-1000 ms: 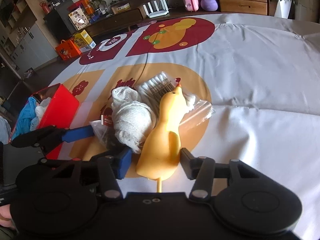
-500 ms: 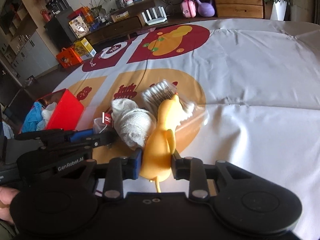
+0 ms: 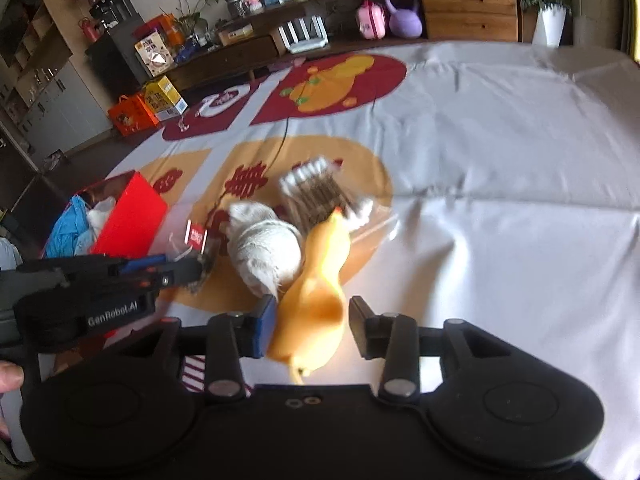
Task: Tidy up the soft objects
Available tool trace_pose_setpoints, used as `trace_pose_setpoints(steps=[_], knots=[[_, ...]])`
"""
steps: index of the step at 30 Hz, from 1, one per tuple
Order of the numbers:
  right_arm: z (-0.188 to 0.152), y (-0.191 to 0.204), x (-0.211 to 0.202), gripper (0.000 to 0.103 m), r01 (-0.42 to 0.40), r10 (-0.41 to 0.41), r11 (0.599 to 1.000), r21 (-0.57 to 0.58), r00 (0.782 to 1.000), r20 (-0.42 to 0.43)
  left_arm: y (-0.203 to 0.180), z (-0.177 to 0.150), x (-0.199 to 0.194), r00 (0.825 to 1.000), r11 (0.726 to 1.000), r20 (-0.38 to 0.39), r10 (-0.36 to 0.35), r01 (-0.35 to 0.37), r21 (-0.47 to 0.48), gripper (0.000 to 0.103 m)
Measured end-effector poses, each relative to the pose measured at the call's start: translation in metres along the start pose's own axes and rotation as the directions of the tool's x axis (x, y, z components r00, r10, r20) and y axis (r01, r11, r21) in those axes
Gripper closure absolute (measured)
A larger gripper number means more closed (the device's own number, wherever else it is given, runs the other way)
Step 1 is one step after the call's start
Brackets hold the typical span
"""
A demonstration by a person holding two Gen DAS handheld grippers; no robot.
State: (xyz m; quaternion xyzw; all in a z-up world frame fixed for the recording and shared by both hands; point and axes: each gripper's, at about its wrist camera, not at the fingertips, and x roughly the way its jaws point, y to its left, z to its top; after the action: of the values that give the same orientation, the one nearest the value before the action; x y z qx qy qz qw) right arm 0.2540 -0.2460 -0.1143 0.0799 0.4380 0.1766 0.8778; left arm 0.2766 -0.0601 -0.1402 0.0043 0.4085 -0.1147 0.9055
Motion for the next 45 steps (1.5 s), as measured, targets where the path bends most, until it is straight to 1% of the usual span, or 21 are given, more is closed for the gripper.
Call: trace_pose_setpoints(steps=[4,9,12,14,16,19,20,23,25,29,37,41,45], knots=[[0.007,-0.002,-0.001,0.062,0.005,-0.005,1.000,0.008,1.000,0.009,0.000,0.002,0.000,1.000,1.000,-0.001,-0.004,0.004,0.002,0.086],[-0.004,0.003,0.013,0.062,-0.005,0.003,0.999,-0.043,0.998,-0.061,0.001,0.000,0.004,1.000,1.000,-0.009,-0.012,0.012,-0.002,0.086],[-0.010,0.003,0.019,0.062,0.002,-0.006,0.998,-0.056,0.997,-0.076,0.001,-0.002,0.007,1.000,1.000,-0.018,-0.013,0.013,-0.001,0.086],[-0.010,0.003,0.023,0.062,-0.005,0.001,0.999,-0.052,0.997,-0.073,0.001,-0.003,0.008,1.000,1.000,-0.023,-0.014,0.014,-0.001,0.086],[-0.010,0.008,0.026,0.061,0.004,-0.009,0.997,-0.079,0.998,-0.065,0.001,-0.004,0.009,1.000,1.000,-0.026,-0.013,0.013,-0.002,0.086],[-0.010,0.016,0.029,0.065,0.022,-0.029,0.992,-0.121,0.998,-0.058,0.002,-0.004,0.010,1.000,1.000,-0.027,-0.015,0.014,-0.006,0.086],[-0.010,0.018,0.030,0.070,0.027,-0.035,0.991,-0.131,0.998,-0.055,0.002,-0.003,0.010,1.000,1.000,-0.027,-0.015,0.015,-0.007,0.086],[-0.010,0.024,0.027,0.075,0.037,-0.045,0.986,-0.161,0.998,-0.043,0.002,-0.003,0.007,1.000,1.000,-0.024,-0.015,0.015,-0.007,0.086],[-0.011,0.024,0.023,0.080,0.036,-0.043,0.985,-0.167,0.998,-0.036,0.002,-0.003,0.004,1.000,1.000,-0.020,-0.011,0.011,-0.011,0.086],[-0.011,0.024,0.011,0.082,0.048,-0.051,0.987,-0.155,0.999,-0.017,0.002,-0.002,-0.005,1.000,1.000,-0.014,-0.007,0.007,-0.022,0.086],[-0.009,0.028,-0.029,0.082,0.066,-0.060,0.985,-0.159,0.997,0.042,-0.001,0.002,-0.035,1.000,1.000,0.016,-0.007,0.008,-0.028,0.086],[-0.010,0.041,-0.048,0.082,0.068,-0.059,0.980,-0.185,0.997,0.054,-0.004,0.004,-0.055,1.000,1.000,0.027,-0.001,0.002,-0.028,0.086],[-0.010,0.056,-0.067,0.082,0.055,-0.040,0.976,-0.210,0.996,0.078,-0.003,0.004,-0.077,0.999,1.000,0.041,0.005,-0.004,-0.026,0.086]])
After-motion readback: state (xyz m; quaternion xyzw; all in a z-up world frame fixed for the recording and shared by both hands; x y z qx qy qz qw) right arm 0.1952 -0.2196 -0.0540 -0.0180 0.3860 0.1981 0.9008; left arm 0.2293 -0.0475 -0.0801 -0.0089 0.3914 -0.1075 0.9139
